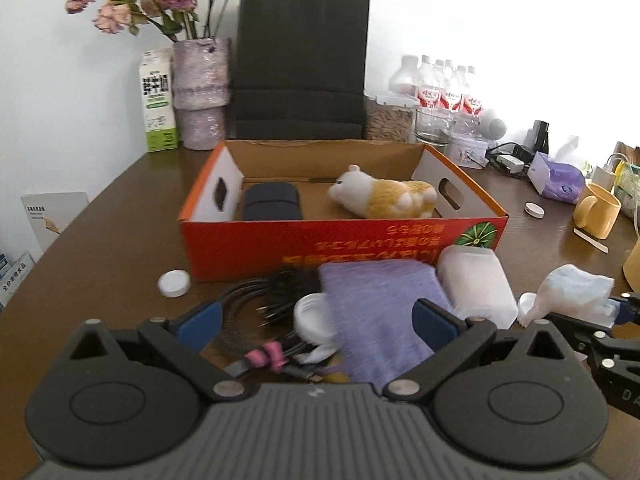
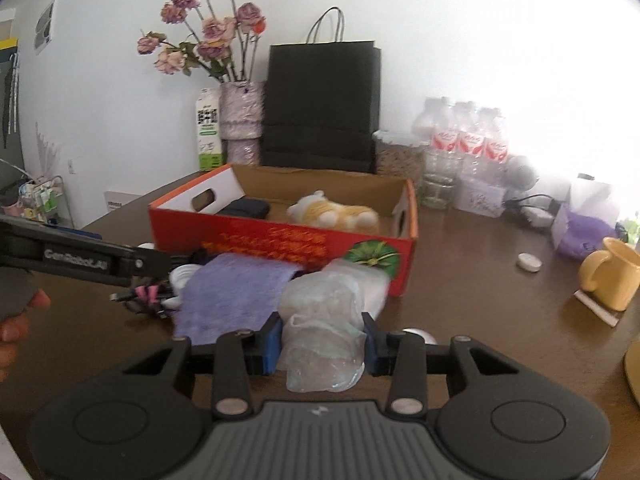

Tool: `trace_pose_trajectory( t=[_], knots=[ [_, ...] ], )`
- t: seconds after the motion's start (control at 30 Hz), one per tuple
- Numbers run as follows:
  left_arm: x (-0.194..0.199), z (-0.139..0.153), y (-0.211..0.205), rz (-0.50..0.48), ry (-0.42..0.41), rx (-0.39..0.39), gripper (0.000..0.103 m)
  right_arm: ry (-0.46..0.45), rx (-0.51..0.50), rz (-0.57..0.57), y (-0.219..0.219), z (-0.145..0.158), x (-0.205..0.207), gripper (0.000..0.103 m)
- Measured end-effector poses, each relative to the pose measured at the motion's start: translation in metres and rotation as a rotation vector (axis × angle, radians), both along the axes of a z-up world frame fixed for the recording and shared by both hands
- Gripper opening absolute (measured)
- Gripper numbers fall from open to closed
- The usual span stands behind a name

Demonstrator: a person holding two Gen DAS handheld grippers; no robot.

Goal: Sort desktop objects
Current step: 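Grasp the plastic bag with the right tool while the left tool grasps the purple cloth, then carry the purple cloth and plastic bag over the box with both tools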

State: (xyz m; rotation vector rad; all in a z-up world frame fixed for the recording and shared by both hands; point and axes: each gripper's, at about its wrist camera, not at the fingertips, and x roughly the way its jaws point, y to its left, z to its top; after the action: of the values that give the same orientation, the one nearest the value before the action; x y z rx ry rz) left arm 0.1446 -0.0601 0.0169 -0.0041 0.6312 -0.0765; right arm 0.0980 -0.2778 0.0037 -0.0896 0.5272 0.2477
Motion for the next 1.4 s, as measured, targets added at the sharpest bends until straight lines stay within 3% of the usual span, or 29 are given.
trace_pose_trajectory(
  t=[0.3,0.63,0.67,0.73,0.83,1.2,1.4],
  knots=[
    [0.037,-0.017,-0.041,0.007,0.093,0.042,0.103,0.020,0.010,-0.020,-0.030,-0.008,0.018,0.038],
    [0.058,-0.035,-0.056,0.027,0.163,0.042,0.102,0.053,0.039,-0.004,-0.047,-0.022,0.031,0.038],
    [0.058,-0.036,-0.056,0.022,0.168,0.036,0.101,0.055,0.042,-0.001,-0.048,-0.023,0.032,0.038],
    [0.059,-0.038,-0.058,0.014,0.179,0.026,0.082,0.057,0.047,0.002,-0.049,-0.024,0.034,0.038],
    [0.057,-0.039,-0.057,0.016,0.193,0.011,0.068,0.060,0.060,0.006,-0.051,-0.026,0.036,0.038],
    [0.036,-0.027,-0.054,0.027,0.151,0.018,0.046,0.065,0.094,0.017,-0.050,-0.029,0.034,0.038],
    [0.027,-0.022,-0.052,0.025,0.135,0.020,0.043,0.064,0.099,0.014,-0.043,-0.030,0.037,0.038]
  ],
)
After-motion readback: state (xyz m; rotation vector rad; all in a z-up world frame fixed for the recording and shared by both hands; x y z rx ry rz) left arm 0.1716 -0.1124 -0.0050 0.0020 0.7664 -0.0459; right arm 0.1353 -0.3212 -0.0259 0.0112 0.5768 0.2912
